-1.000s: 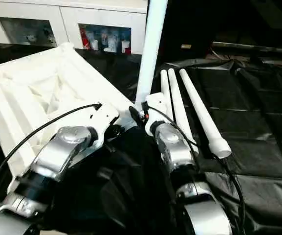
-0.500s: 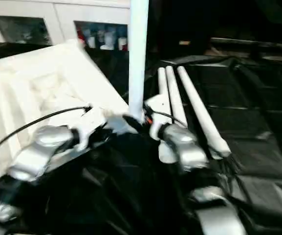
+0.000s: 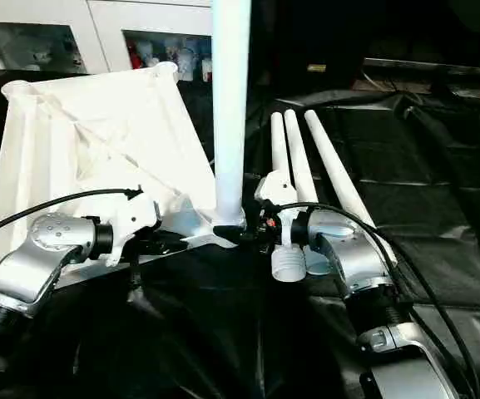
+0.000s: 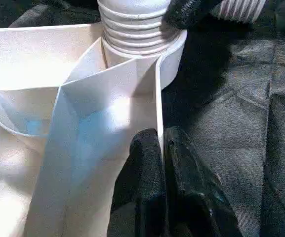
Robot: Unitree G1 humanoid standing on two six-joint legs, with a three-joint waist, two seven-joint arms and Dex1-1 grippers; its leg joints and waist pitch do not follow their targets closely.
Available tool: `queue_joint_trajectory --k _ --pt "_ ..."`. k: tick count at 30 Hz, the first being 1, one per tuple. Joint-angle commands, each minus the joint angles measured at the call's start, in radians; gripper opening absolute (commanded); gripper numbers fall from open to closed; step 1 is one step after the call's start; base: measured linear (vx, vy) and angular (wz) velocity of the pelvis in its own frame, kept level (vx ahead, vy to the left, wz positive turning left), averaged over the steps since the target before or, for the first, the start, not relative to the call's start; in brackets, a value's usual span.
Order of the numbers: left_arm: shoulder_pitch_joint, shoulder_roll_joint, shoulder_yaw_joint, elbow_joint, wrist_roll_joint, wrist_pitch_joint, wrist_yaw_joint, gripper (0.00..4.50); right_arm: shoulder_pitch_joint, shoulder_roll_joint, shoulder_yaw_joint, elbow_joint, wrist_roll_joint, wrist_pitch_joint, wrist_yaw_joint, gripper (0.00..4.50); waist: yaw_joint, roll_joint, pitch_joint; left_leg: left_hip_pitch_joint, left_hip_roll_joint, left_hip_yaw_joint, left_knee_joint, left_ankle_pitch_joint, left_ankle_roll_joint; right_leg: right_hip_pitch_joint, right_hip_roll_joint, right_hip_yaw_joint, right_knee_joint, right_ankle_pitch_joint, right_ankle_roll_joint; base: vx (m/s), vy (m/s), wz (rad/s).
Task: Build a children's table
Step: Rotate leg to tighten
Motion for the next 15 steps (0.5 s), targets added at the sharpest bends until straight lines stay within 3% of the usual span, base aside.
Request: queue_joint_trajectory --k 1,10,15 --pt "0.018 -0.014 -0.017 0.02 -0.031 -0.019 -0.011 0.0 0.005 0.015 0.038 -0.025 0.01 0.005 0.043 2.95 0.0 -0.013 -0.074 0.021 0.053 -0.021 -0.058 -0.159 0.085 0.041 -0.069 0.043 -0.058 -0.161 -0.258 0.0 0.0 0.0" --pt "0.025 -0.01 -0.013 0.023 -0.028 -0.026 -0.024 0.0 0.029 0.024 0.057 -0.04 0.007 0.025 0.062 2.72 0.001 -0.012 -0.075 0.021 0.053 -0.02 -0.056 -0.146 0.091 0.041 -0.068 0.042 -0.056 -0.148 -0.259 0.0 0.0 0.0" --pt "0.023 -0.019 -0.008 0.033 -0.014 -0.022 0.01 0.0 0.04 0.047 0.039 0.007 -0.019 0.016 -0.014 2.71 0.001 -0.012 -0.078 0.021 0.053 -0.021 -0.056 -0.147 0.086 0.041 -0.068 0.041 -0.056 -0.15 -0.256 0.0 0.0 0.0"
